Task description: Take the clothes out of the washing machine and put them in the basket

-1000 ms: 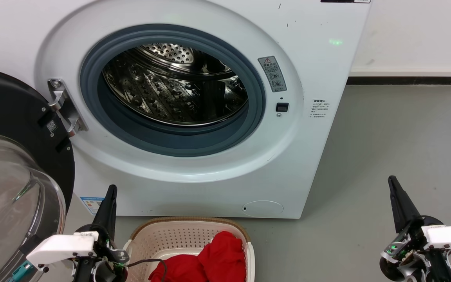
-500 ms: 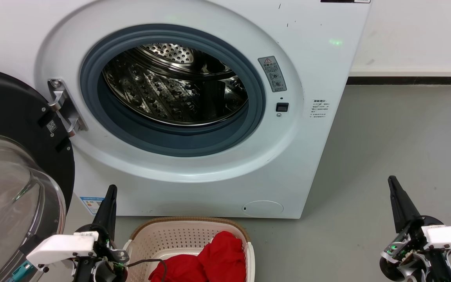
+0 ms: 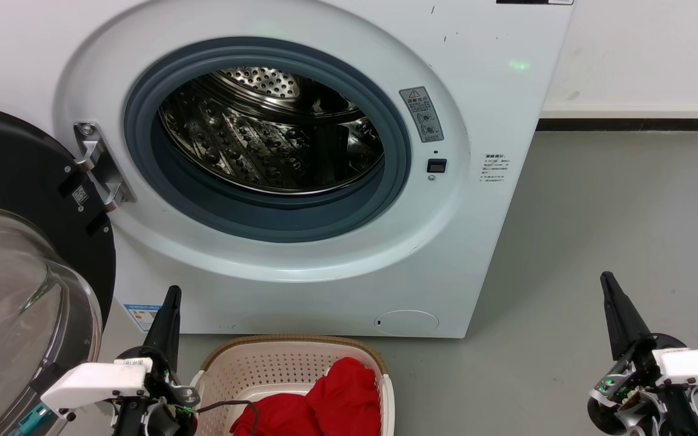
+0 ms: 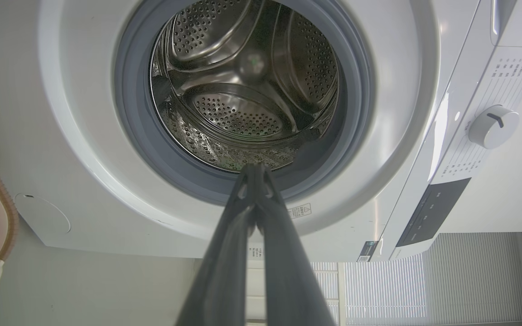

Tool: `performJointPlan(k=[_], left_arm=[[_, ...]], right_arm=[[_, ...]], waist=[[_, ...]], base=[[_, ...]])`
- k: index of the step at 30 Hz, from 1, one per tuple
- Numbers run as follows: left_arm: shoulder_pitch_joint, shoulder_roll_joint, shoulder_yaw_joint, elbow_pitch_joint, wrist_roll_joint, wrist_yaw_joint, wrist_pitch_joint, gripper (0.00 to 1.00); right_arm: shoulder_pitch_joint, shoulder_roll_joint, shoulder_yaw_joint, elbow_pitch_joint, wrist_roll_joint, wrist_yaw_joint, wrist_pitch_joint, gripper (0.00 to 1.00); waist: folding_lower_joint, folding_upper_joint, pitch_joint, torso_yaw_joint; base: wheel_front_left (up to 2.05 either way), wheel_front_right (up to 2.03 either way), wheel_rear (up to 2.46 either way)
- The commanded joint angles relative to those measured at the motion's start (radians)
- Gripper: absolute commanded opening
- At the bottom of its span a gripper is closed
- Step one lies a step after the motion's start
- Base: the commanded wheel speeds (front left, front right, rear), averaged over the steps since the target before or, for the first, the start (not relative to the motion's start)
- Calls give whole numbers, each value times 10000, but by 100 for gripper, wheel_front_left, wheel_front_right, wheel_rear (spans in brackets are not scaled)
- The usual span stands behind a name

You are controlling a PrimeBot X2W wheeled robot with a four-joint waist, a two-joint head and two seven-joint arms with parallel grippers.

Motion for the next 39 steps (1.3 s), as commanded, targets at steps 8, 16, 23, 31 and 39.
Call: performJointPlan(k=[8, 16, 23, 31, 39], left_arm=[[-65, -21, 32, -1, -19, -36, 47, 0], [-65, -21, 32, -1, -20, -36, 46, 0], [-65, -21, 32, -1, -20, -36, 46, 0], [-65, -21, 31, -1, -20, -36, 46, 0], [-65, -21, 31, -2, -20, -36, 46, 0]], right_arm=[[-119, -48, -7, 14, 38, 0, 28, 0], [-119, -48, -9, 14, 38, 0, 28, 0], [-120, -48, -9, 14, 38, 0, 28, 0], [-120, -48, -9, 14, 38, 0, 28, 0], [-120, -48, -7, 14, 38, 0, 28, 0]], waist=[[0, 0, 0, 0], [0, 0, 0, 0], [0, 0, 0, 0], [0, 0, 0, 0], [0, 0, 0, 0]], base=[[0, 0, 0], [0, 0, 0], [0, 0, 0], [0, 0, 0], [0, 0, 0]])
